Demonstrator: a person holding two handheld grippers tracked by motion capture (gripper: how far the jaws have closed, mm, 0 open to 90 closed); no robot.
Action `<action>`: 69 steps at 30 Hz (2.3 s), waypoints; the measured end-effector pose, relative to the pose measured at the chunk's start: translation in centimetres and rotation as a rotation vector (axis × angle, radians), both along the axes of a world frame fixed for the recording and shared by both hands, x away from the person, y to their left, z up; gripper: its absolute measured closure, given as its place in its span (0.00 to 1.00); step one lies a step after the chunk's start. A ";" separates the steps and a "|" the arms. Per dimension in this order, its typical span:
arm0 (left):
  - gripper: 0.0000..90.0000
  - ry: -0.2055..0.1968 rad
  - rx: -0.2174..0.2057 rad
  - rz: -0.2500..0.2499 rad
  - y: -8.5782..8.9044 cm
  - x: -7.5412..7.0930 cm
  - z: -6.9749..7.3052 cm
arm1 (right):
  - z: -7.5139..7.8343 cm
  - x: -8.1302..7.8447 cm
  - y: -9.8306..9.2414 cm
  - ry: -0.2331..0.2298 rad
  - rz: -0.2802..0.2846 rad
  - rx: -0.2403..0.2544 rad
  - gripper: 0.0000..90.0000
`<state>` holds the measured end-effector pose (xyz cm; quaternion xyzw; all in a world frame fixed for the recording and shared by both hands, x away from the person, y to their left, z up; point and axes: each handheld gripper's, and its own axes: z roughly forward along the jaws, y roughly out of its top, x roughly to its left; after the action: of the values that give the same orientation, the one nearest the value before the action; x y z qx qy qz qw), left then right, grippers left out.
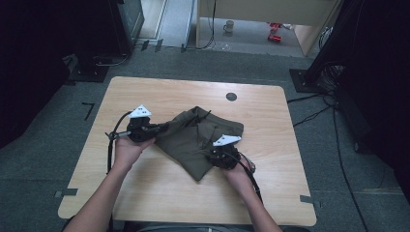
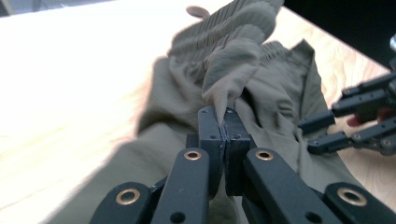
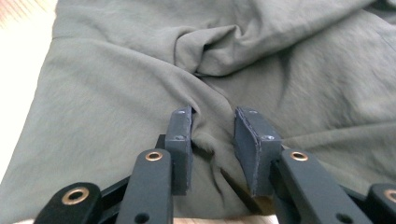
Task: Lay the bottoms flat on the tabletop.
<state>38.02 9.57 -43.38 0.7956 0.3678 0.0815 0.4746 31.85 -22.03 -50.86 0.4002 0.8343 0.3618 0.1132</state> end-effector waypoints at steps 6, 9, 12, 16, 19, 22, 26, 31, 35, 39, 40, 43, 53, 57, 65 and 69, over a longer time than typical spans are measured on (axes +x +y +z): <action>0.99 0.016 -0.036 0.060 2.3 1.0 0.2 | 0.1 -0.1 -1.6 0.018 -0.030 0.000 0.76; 0.99 0.036 -0.054 0.095 3.4 1.7 -0.1 | 0.2 -0.1 -2.5 0.019 -0.054 -0.005 0.76; 0.99 0.062 -0.060 0.124 4.2 2.4 -0.7 | 0.1 0.3 -3.5 0.010 -0.079 -0.013 0.76; 0.99 0.098 -0.060 0.158 5.2 3.2 -1.7 | 0.2 1.2 -4.8 0.003 -0.120 -0.036 0.76; 0.99 0.116 -0.054 0.165 5.6 3.4 -2.3 | 0.2 2.2 -5.5 0.004 -0.146 -0.034 0.76; 0.99 0.130 -0.047 0.166 5.8 3.4 -2.8 | -0.1 3.0 -5.8 -0.019 -0.176 -0.016 0.76; 0.99 0.144 -0.033 0.168 6.2 3.0 -3.2 | -0.1 4.3 -5.7 -0.029 -0.208 -0.018 0.76; 0.99 0.174 -0.017 0.180 7.0 2.4 -3.9 | -0.2 5.8 -5.3 -0.033 -0.226 -0.016 0.76; 0.99 0.190 -0.011 0.184 7.4 1.7 -4.2 | -0.2 7.3 -5.1 -0.036 -0.229 -0.015 0.74; 0.98 0.188 0.013 0.186 7.4 0.8 -4.5 | 0.0 8.9 -5.0 -0.012 -0.251 0.005 0.71; 0.95 0.181 0.012 0.187 7.4 0.6 -4.5 | 0.2 9.1 -4.9 0.003 -0.255 0.011 0.70; 0.80 0.164 -0.002 0.188 7.6 0.1 -4.1 | 1.1 9.4 -4.7 -0.006 -0.254 0.044 0.68; 0.64 0.106 -0.041 0.223 8.4 -1.1 -2.4 | 3.4 10.6 -1.9 -0.059 -0.190 0.080 0.61; 0.63 0.122 -0.041 0.182 7.4 -1.1 -2.7 | 3.1 11.3 -0.8 -0.040 -0.187 0.083 0.57; 0.62 0.132 0.022 0.125 5.5 -0.7 -3.9 | 1.8 12.3 0.2 0.005 -0.202 0.066 0.88; 0.62 0.126 0.030 0.121 5.1 -0.7 -4.0 | 3.0 11.6 0.1 0.033 -0.213 0.078 0.96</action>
<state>37.29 14.62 -47.43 0.7823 0.4431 0.0655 0.4329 43.44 -21.92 -47.89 0.4964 0.7741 0.3734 0.1218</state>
